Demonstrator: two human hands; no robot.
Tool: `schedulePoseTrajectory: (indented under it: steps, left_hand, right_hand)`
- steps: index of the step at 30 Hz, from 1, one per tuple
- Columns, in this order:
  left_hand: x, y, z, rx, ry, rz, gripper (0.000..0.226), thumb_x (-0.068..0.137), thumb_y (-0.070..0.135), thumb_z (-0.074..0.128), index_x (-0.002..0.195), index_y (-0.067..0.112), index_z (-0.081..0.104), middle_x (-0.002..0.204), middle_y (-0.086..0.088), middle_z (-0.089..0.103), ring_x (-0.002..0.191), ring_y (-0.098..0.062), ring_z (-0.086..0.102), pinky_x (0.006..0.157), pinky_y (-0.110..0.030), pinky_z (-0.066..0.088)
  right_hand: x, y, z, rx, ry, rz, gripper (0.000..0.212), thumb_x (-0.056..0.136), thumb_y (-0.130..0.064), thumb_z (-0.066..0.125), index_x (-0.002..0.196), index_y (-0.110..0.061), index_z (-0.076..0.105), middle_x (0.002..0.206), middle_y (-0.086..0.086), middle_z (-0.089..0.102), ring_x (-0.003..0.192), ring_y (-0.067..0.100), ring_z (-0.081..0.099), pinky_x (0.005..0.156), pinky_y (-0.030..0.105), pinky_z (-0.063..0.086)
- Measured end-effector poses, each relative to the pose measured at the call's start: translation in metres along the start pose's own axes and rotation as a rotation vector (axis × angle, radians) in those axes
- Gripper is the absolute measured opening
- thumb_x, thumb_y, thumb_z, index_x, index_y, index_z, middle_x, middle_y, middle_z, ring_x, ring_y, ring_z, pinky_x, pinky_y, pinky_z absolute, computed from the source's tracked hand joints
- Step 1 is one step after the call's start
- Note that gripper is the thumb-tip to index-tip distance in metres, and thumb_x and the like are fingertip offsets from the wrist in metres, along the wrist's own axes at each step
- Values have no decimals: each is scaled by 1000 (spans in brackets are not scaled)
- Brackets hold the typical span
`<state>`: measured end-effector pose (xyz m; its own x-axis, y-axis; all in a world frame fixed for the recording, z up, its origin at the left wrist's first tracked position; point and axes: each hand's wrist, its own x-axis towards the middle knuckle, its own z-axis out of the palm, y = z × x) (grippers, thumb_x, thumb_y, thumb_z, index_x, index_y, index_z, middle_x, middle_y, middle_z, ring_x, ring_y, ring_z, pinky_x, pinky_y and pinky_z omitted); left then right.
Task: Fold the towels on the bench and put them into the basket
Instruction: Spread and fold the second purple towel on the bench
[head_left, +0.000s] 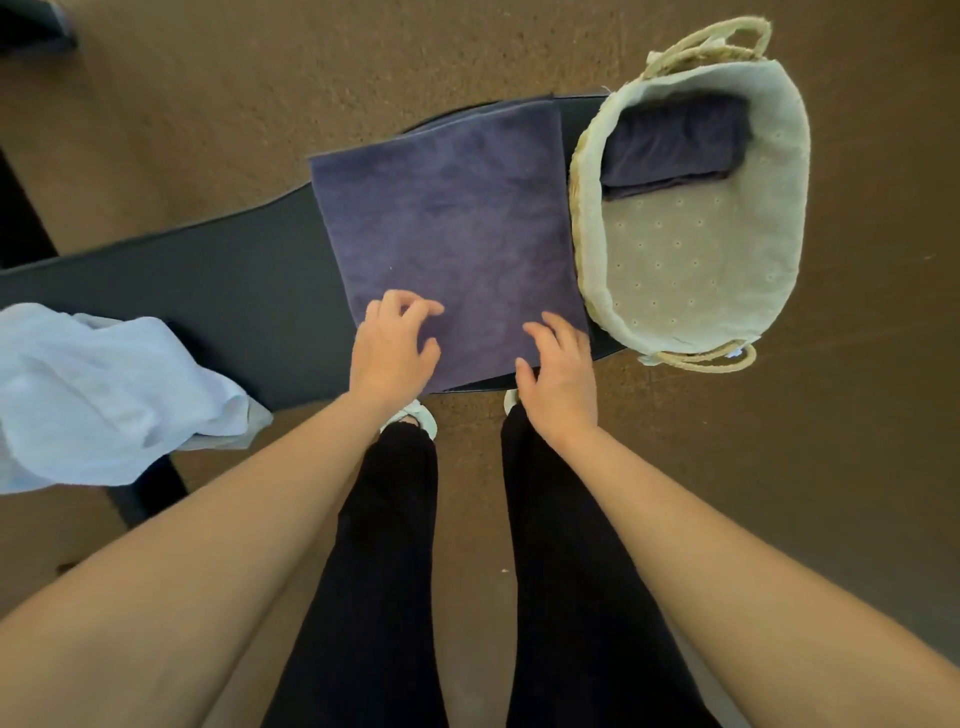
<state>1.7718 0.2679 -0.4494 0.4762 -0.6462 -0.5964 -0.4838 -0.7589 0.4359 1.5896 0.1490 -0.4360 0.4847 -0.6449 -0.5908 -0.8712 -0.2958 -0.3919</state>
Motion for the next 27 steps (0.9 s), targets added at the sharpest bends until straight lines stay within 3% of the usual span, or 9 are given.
schedulePoseTrajectory:
  steps: [3,7,11,13,17,20,24,27]
  left_hand:
    - [-22,-32,9,144,-61,19,49,87,19,71,133,30,60,146,-3,42,126,-30,41,89,-46,55]
    - [-42,-63,8,248,-52,-5,61,86,24,70,142,38,49,153,0,35,131,-31,40,87,-48,55]
    - [-66,-77,6,274,15,-114,58,87,28,69,142,35,52,153,-2,41,128,-33,46,88,-53,51]
    - [-72,-80,7,200,55,-214,50,89,32,69,138,33,55,148,-2,44,123,-33,50,88,-52,51]
    - [-59,-67,7,-249,107,-446,31,95,37,67,122,28,57,121,4,57,101,-21,64,83,-40,53]
    - [-46,-54,7,-439,133,-636,36,93,42,70,118,25,52,96,6,68,91,-17,65,77,-35,49]
    - [-39,-44,11,-505,110,-764,43,88,42,77,118,23,53,101,7,65,90,-17,63,75,-33,46]
    - [-37,-45,14,-505,60,-739,31,89,38,76,111,21,63,101,7,65,91,-16,63,76,-33,48]
  right_hand:
    - [16,5,-1,-155,-116,2,58,97,-25,65,150,-25,43,163,3,25,148,30,22,116,55,34]
    - [16,2,2,-245,-176,-32,64,94,-26,68,150,-27,38,161,5,20,147,33,19,114,58,36]
    - [1,-4,12,-207,-244,-78,60,93,-26,70,147,-26,43,158,3,25,145,29,23,112,48,41]
    - [-1,-6,16,-125,-190,-59,52,94,-24,70,142,-22,50,153,2,34,140,26,31,109,41,44]
    - [10,-3,15,118,87,290,49,95,-24,69,139,-12,53,145,8,43,133,28,45,111,40,43]
    - [22,0,12,159,182,504,59,91,-28,74,142,-10,49,149,10,41,132,34,47,111,43,41]
    - [29,-5,16,285,228,611,55,91,-22,76,138,-12,49,144,9,49,127,32,55,104,41,47]
    - [29,-8,19,477,218,702,35,94,-19,70,124,-14,52,123,7,63,110,28,65,87,36,53]
